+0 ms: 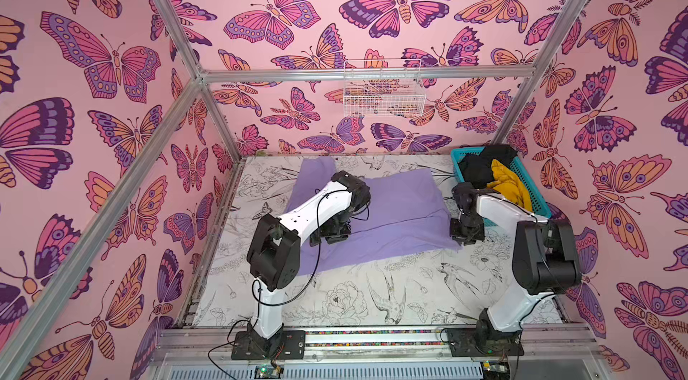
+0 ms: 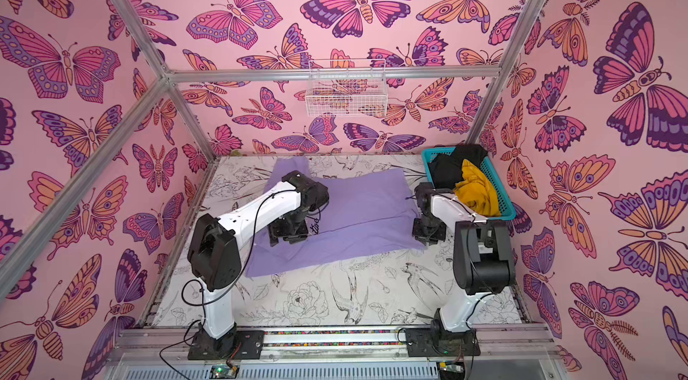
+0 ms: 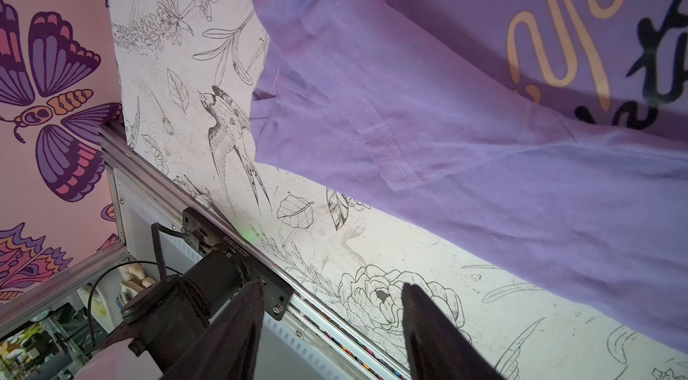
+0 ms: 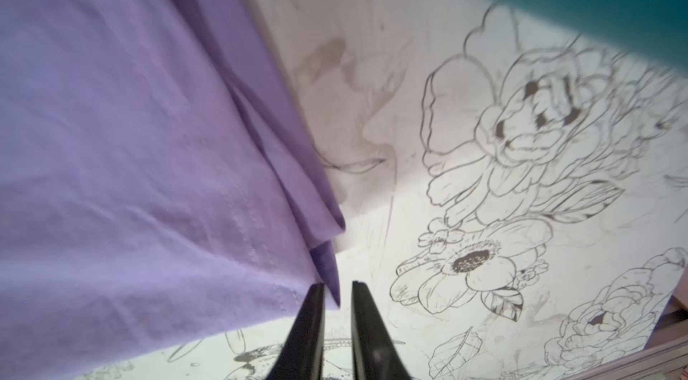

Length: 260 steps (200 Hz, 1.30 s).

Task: Fold and stack t-shirts
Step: Smooth out the T-shirt at the center of the board.

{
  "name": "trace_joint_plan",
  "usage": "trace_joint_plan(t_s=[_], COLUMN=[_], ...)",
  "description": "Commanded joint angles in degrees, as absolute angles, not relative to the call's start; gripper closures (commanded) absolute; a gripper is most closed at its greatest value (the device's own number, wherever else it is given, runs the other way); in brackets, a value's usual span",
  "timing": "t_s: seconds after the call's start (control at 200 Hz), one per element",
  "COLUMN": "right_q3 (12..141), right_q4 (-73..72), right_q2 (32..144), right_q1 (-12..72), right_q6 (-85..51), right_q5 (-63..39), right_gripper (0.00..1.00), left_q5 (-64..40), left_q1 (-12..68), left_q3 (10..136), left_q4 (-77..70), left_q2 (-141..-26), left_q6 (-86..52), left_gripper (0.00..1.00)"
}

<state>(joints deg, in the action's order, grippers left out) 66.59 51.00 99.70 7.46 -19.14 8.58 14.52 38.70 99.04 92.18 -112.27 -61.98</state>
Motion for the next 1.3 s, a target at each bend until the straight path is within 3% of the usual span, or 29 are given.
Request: trace_joint_plan(t_s=[0.0,0.611,1.297], right_q3=[71.5,93.4,84.4], right_q4=[52.6,53.8,49.8], right_q2=[102.1,119.8,117.8], right_q1=[7.0,6.6,6.6], right_q6=[-17.8,-15.8,-17.2], right_q5=[10.5,3.5,2.0], right_gripper=[0.8,0.8,0.8], left_q5=[14.6,15.5,15.4], left_q1=[38.9,38.9,38.9], left_q3=[98.6,97.7,98.2], left_q4=[93.5,94.2,94.2], left_q2=[-112.1,-111.9,-112.7], left_q6=[-62.8,-62.5,-62.2], left_gripper=[0.36,0.36,0.36])
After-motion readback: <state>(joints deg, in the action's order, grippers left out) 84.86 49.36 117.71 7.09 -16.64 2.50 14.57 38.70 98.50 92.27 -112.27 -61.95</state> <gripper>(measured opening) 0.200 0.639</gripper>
